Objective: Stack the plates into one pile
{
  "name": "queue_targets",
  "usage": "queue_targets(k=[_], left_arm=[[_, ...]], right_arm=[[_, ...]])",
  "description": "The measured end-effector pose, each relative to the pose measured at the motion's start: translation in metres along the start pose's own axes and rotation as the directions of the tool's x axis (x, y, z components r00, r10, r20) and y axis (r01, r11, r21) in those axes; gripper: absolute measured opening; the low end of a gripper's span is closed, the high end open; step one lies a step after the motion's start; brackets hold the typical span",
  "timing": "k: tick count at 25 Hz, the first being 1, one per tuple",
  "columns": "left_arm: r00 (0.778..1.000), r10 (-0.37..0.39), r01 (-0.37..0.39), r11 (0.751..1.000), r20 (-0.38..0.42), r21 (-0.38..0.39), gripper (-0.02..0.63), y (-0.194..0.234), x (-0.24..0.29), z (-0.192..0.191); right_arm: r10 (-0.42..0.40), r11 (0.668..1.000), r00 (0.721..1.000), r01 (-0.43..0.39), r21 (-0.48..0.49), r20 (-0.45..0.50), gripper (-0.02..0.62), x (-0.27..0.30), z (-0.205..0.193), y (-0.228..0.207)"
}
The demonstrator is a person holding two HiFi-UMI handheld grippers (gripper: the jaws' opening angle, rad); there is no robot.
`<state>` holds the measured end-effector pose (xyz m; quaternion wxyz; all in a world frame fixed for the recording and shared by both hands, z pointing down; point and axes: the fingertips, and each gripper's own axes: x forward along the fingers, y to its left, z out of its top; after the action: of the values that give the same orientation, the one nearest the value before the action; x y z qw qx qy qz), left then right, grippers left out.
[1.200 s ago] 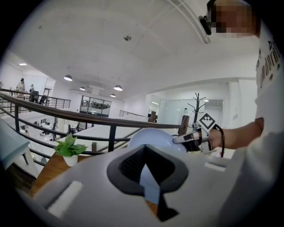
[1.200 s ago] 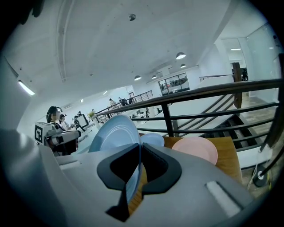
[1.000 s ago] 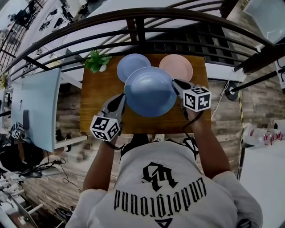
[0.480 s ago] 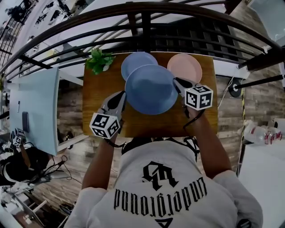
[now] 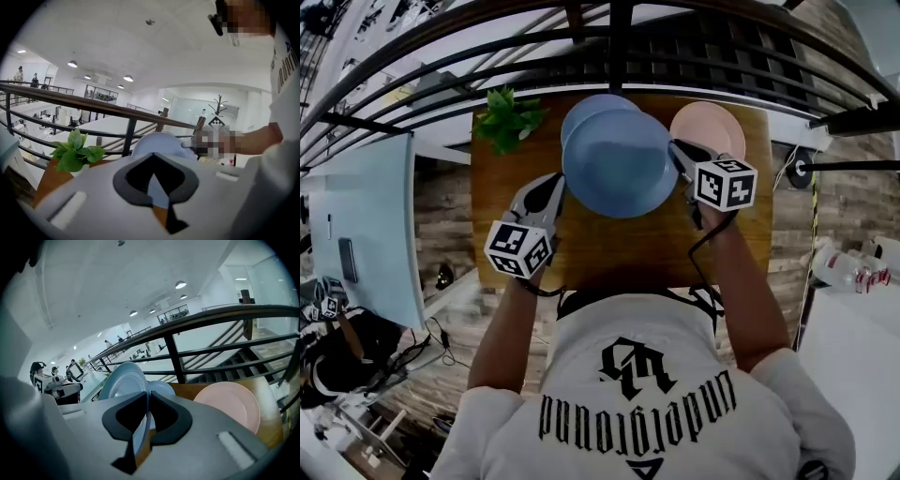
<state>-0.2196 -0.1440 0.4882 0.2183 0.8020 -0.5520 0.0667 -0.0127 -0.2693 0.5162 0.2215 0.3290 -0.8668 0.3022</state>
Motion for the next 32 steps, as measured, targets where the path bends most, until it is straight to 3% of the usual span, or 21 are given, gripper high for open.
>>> queue_targets(k=[4,17,32], left_arm=[[1.0,-0.003,0.003,1.0,-0.021,-0.015,0.046,0.035,0.015,0.004],[0.996,-0.014,0.01,0.999,-0.091,-0.037,0.046,0.079,0.054,-0.014],[0.994,-0.007,-0.006,0.993,-0.11,-0.121,0.046,0.096,0.073,-0.041]], right_arm=[[-0.011,0.999,1.0,0.011,0.031,-0.015,0.026,0.037,0.011,-0.002],[-0.038,0.991,0.998,0.045,0.129,-0.057,0.034,0.111,0.003,-0.038],[-0.059,0.98,0.988,0.085,0.18,-0.144,0.043,0.149,-0.027,-0.072]])
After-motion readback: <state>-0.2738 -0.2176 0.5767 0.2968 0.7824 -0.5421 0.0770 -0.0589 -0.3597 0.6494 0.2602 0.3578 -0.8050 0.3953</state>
